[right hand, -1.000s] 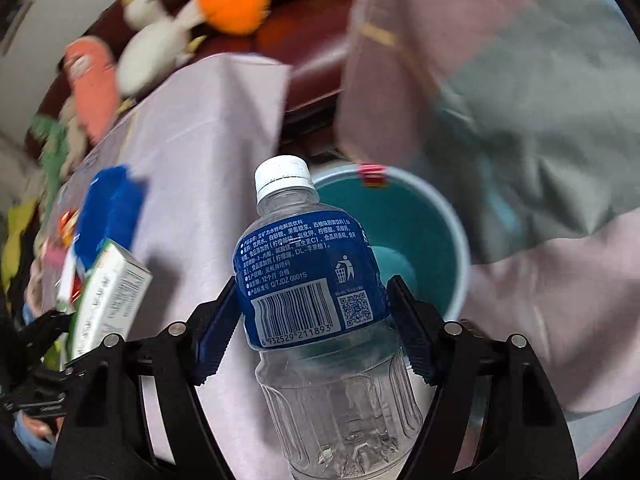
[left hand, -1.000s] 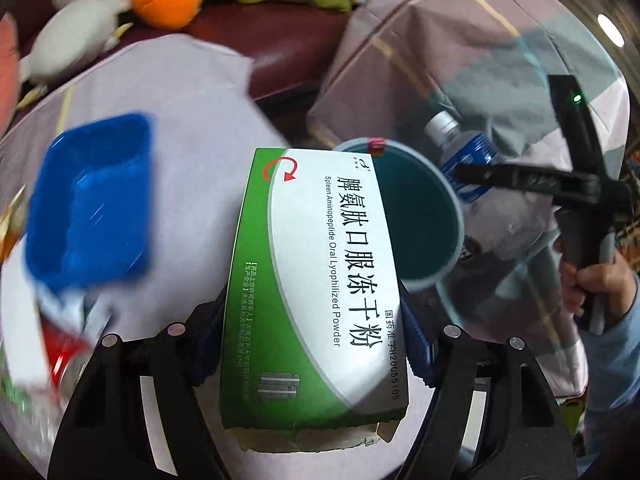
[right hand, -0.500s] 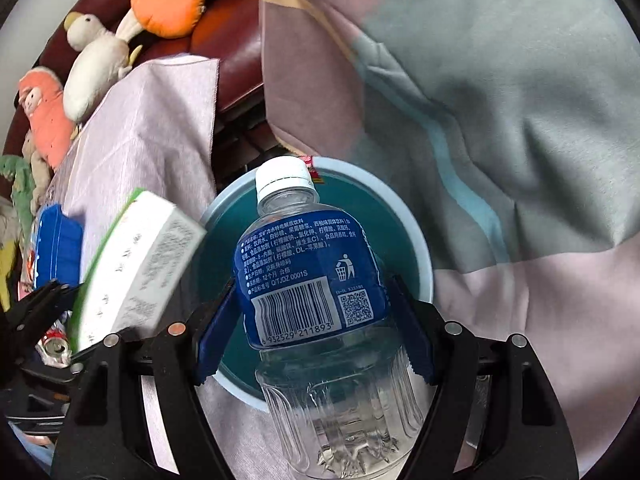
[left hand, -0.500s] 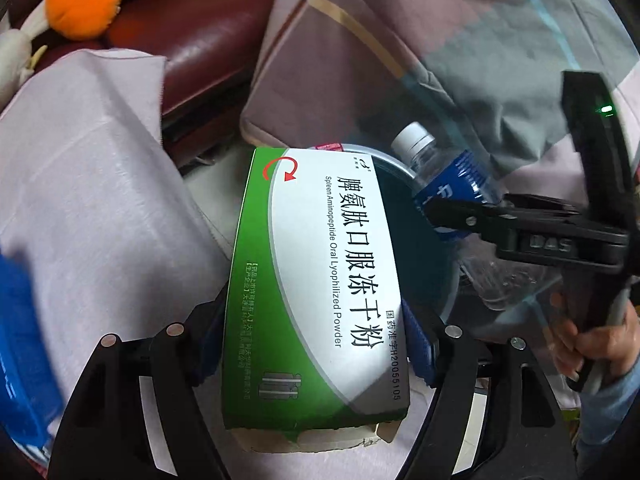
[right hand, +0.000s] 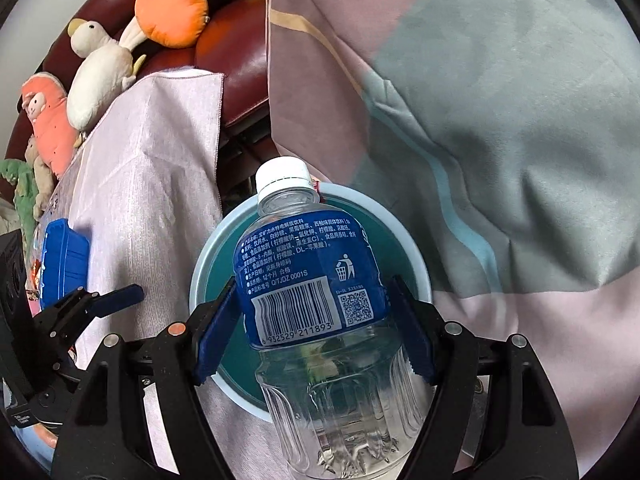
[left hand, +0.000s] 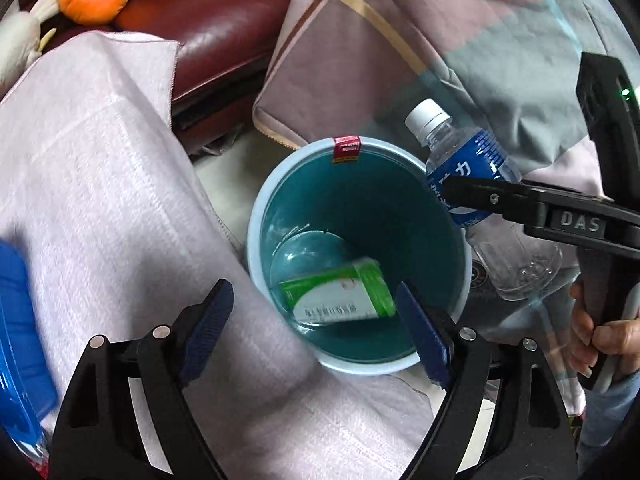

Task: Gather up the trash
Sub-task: 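Open the left tool over the bin while the right tool releases the bottle, then return to the table and grasp the white supplement jar with the left tool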

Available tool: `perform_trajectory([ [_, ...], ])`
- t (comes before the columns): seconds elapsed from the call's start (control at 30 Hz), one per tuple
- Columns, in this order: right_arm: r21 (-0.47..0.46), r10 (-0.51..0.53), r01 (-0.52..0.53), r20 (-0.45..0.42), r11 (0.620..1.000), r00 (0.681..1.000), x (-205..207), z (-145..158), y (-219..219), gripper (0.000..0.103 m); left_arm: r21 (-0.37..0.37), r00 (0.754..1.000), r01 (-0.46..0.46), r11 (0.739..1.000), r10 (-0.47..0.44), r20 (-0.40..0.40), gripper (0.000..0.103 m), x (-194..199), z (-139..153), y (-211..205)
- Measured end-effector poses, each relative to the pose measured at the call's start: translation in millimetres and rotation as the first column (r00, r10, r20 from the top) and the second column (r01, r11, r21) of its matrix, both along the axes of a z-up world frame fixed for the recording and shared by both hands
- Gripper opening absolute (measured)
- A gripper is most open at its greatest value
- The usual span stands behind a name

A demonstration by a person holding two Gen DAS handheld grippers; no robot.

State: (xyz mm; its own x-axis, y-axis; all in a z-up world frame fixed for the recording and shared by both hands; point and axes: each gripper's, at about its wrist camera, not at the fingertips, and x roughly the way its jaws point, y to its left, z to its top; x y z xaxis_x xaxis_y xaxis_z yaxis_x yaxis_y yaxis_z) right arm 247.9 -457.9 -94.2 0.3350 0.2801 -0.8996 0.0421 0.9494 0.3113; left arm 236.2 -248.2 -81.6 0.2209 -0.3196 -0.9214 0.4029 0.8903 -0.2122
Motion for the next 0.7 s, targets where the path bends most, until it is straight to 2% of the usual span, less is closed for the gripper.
perform_trajectory([
  [0.17, -0.015, 0.006, -0.006, -0.018, 1.000, 1.000, 1.2, -7.3, 5.3, 0.070, -0.008, 1.000, -0.010, 1.000, 0.010, 0.014, 0.091, -9.1, 5.4, 9.0],
  [0.37, -0.042, 0.009, -0.011, -0.052, 0.999, 0.999, 4.8, -19.3, 13.2, 0.074, -0.028, 1.000, -0.029, 0.999, 0.029, -0.001, 0.091, -13.9, 5.9, 18.9],
  [0.7, -0.061, 0.010, -0.013, -0.052, 0.998, 0.999, -6.5, -2.5, 24.0, 0.081, -0.057, 0.998, -0.061, 0.997, 0.062, 0.021, 0.091, -34.4, 21.1, 44.1],
])
